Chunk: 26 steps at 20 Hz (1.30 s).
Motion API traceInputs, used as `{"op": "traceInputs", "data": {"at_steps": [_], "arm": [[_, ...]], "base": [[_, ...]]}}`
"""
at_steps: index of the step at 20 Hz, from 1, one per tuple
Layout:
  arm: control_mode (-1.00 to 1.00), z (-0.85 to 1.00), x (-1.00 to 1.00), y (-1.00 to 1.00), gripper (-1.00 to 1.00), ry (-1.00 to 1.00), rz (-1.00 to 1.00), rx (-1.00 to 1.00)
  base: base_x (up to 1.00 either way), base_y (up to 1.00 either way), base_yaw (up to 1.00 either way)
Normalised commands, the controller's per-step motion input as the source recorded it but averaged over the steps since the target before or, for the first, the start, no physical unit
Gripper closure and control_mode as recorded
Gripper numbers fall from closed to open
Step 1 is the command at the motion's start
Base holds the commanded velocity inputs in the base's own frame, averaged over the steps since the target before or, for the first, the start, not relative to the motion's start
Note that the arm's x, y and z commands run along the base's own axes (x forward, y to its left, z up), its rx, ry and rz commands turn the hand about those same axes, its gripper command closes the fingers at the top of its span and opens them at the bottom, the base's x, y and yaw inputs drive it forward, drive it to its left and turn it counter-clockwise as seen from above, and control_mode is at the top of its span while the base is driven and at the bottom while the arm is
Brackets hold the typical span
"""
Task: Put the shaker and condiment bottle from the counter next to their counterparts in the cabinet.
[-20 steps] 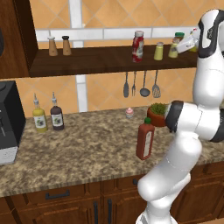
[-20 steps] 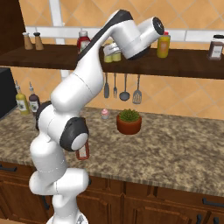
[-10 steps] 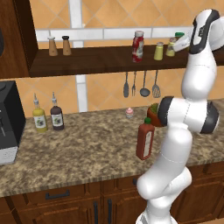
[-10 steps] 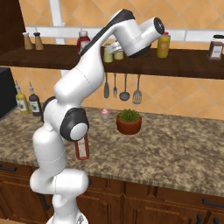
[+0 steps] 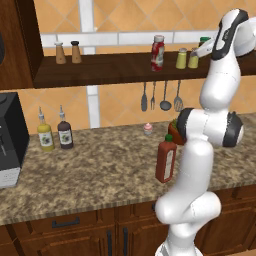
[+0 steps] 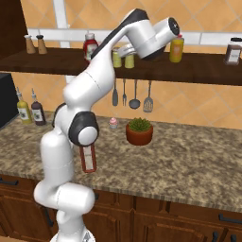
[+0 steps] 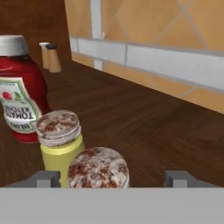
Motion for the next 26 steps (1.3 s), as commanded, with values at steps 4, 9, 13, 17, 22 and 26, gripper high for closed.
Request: {"op": "traceInputs", "data": {"at_steps": [4, 9, 13, 17, 22, 26], "arm": [[-1.0, 0.0, 0.01, -0.14, -1.0, 0.08, 0.0, 0.0], [-1.0, -0.03, -0.2, -0.14, -1.0, 0.1, 0.03, -0.05], [-1.0, -0.09, -0.69, 0.0, -1.0, 0.03, 0.01, -0.18], [-1.0, -0.14, -0.91, 0.0, -1.0, 0.0, 0.01, -0.23], [-1.0, -0.35, -0.99, 0.01, -1.0, 0.0, 0.05, -0.11], [-1.0, -0.68, -1.0, 0.14, -1.0, 0.0, 0.04, 0.0]], "base": [[0.0, 0.0, 0.0], [0.0, 0.0, 0.0], [0.0, 0.0, 0.0], [0.0, 0.0, 0.0], [0.0, 0.0, 0.0], [0.0, 0.0, 0.0]]}}
